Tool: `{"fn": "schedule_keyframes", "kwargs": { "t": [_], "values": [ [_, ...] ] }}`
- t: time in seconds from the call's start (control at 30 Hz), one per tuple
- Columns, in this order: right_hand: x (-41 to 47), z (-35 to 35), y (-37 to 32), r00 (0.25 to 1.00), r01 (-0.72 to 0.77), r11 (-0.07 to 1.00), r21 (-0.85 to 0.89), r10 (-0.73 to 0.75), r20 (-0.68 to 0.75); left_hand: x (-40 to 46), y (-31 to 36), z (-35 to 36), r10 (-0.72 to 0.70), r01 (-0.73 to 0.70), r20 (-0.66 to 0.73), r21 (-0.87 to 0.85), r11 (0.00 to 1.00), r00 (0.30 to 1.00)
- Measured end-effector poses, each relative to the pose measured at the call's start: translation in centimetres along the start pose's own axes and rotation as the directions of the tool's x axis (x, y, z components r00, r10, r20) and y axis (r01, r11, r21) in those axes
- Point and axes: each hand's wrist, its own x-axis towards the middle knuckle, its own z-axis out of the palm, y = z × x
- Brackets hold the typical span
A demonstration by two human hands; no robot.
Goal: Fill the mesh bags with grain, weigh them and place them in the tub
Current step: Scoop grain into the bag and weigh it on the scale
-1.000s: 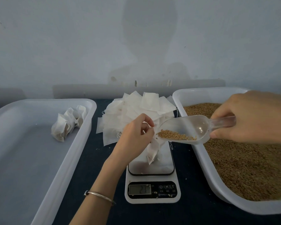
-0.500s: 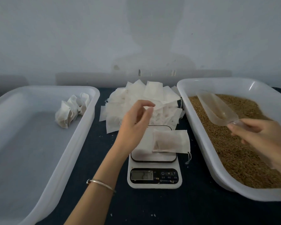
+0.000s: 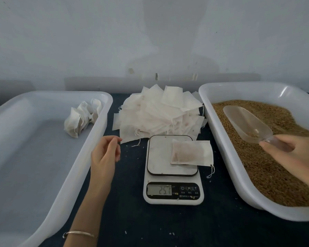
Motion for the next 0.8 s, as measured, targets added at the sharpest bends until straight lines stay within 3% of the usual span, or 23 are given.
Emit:
{"fn": "schedule_keyframes", "kwargs": {
  "t": [0.27, 0.43, 0.53, 0.6, 0.67, 0.73, 0.8],
  "values": [
    [0.2, 0.5, 0.6, 1.000, -0.017, 0.998, -0.062, 0.017, -0.002, -0.1, 0.2, 0.3, -0.016, 0.016, 0.013, 0.014, 1.000, 1.000],
    [0.1, 0.6, -0.1, 0.996, -0.051, 0.991, -0.125, 0.060, 0.066, -0.3, 2.2, 2.0, 0.028, -0.027, 0.090, -0.018, 0.999, 0.996],
    [-0.1, 0.6, -1.1, 0.994, 0.004, 0.988, -0.153, 0.012, 0.107, -1.0, 4.7, 4.3, 0.124, -0.125, 0.266, -0.012, 0.992, 0.956],
    [-0.4, 0.3, -1.7, 0.991, 0.034, 0.992, -0.119, -0.018, 0.133, -1.7, 6.2, 6.6, 0.159, -0.219, 0.472, 0.075, 0.973, 0.867],
    [-0.6, -0.1, -2.2, 0.988, 0.074, 0.990, -0.120, -0.056, 0.144, -2.6, 7.1, 9.3, 0.192, -0.422, 0.640, 0.228, 0.878, 0.744],
    [-0.8, -0.6, -3.0, 0.982, 0.164, 0.977, -0.136, -0.148, 0.116, -3.4, 7.3, 11.6, 0.231, -0.671, 0.750, 0.353, 0.652, 0.620],
    [-1.2, -1.1, -4.4, 0.966, 0.257, 0.959, -0.123, -0.251, 0.059, -3.6, 7.1, 13.3, 0.182, -0.797, 0.828, 0.414, 0.439, 0.531]
  ]
}}
